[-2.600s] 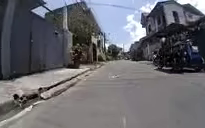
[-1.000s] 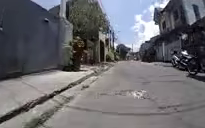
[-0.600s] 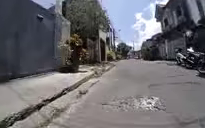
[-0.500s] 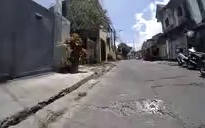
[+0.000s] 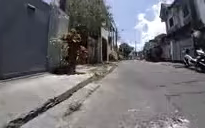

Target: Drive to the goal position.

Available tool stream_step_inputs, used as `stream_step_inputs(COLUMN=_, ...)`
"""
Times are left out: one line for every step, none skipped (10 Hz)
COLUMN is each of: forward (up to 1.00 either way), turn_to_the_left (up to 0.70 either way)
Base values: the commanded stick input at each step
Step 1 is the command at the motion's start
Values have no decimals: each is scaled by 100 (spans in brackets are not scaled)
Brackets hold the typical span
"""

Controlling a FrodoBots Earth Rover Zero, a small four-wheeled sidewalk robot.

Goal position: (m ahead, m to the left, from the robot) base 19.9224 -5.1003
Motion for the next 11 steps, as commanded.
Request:
stream_step_inputs(forward=100, turn_to_the_left=-40)
stream_step_inputs(forward=100, turn_to_the_left=-40)
stream_step_inputs(forward=100, turn_to_the_left=-40)
stream_step_inputs(forward=100, turn_to_the_left=-40)
stream_step_inputs(forward=100, turn_to_the_left=-40)
stream_step_inputs(forward=100, turn_to_the_left=-40)
stream_step_inputs(forward=100, turn_to_the_left=-40)
stream_step_inputs(forward=100, turn_to_the_left=-32)
stream_step_inputs(forward=100, turn_to_the_left=-13)
stream_step_inputs(forward=100, turn_to_the_left=0)
stream_step_inputs(forward=100, turn_to_the_left=0)
